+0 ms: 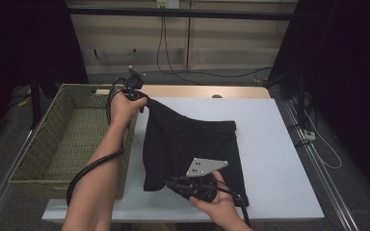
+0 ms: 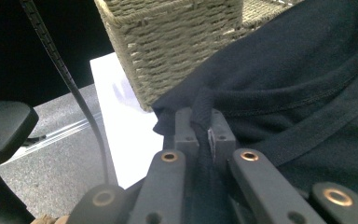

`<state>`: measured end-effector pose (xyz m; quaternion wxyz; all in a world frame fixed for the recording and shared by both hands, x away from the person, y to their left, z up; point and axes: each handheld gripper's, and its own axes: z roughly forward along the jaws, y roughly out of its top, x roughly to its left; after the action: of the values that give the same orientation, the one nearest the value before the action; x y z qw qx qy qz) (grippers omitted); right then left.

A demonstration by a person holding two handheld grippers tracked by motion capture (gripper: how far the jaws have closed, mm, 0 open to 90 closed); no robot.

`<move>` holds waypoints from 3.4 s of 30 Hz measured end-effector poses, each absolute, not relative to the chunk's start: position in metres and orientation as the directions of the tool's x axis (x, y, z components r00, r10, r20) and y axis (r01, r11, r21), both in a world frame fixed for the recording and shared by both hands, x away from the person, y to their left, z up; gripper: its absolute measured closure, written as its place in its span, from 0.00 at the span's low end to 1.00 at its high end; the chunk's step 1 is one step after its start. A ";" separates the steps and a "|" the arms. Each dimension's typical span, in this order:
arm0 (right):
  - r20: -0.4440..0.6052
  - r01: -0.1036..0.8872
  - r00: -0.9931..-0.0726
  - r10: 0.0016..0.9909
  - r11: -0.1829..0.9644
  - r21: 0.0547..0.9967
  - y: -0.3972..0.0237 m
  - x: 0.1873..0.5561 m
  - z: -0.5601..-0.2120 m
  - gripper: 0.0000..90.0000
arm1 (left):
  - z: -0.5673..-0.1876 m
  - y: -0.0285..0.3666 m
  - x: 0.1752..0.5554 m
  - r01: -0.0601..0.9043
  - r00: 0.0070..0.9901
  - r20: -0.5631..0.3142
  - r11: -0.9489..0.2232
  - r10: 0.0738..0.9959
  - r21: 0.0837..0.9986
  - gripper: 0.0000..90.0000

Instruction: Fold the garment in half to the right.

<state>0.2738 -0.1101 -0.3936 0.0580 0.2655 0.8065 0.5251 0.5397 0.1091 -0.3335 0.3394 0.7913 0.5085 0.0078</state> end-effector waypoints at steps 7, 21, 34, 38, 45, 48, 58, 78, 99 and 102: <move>0.181 0.362 -0.857 0.483 0.313 0.878 -0.104 0.276 -0.392 0.96 | -0.329 0.116 0.541 0.799 0.480 -0.326 -0.253 0.814 0.545 0.95; 0.179 0.352 -0.863 0.473 0.308 0.884 -0.095 0.279 -0.383 0.96 | -0.322 0.130 0.543 0.803 0.471 -0.327 -0.244 0.819 0.544 0.95; 0.179 0.342 -0.865 0.468 0.289 0.894 -0.091 0.283 -0.372 0.96 | -0.312 0.139 0.547 0.801 0.470 -0.323 -0.244 0.821 0.546 0.95; 0.178 0.338 -0.867 0.465 0.288 0.896 -0.089 0.284 -0.369 0.96 | -0.310 0.143 0.548 0.804 0.470 -0.320 -0.249 0.822 0.540 0.95; 0.177 0.333 -0.871 0.459 0.284 0.899 -0.086 0.285 -0.367 0.96 | -0.307 0.148 0.548 0.808 0.462 -0.319 -0.243 0.828 0.537 0.95; 0.179 0.333 -0.871 0.457 0.283 0.900 -0.085 0.286 -0.367 0.96 | -0.307 0.150 0.549 0.809 0.457 -0.318 -0.240 0.831 0.537 0.95; 0.199 0.338 -0.873 0.445 0.258 0.905 -0.084 0.288 -0.361 0.96 | -0.304 0.153 0.551 0.817 0.451 -0.316 -0.243 0.835 0.523 0.95; 0.205 0.337 -0.879 0.431 0.257 0.906 -0.076 0.290 -0.355 0.96 | -0.297 0.161 0.553 0.822 0.441 -0.310 -0.241 0.842 0.516 0.95; 0.208 0.329 -0.886 0.413 0.245 0.912 -0.068 0.294 -0.353 0.96 | -0.285 0.174 0.553 0.822 0.428 -0.293 -0.233 0.855 0.520 0.95; 0.207 0.326 -0.888 0.411 0.246 0.913 -0.066 0.294 -0.352 0.96 | -0.284 0.176 0.553 0.823 0.427 -0.295 -0.232 0.855 0.519 0.95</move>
<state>0.2938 -0.0660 -0.3525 0.0372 0.2338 0.7886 0.5676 0.5531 0.1764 -0.2836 0.3134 0.7843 0.5347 0.0259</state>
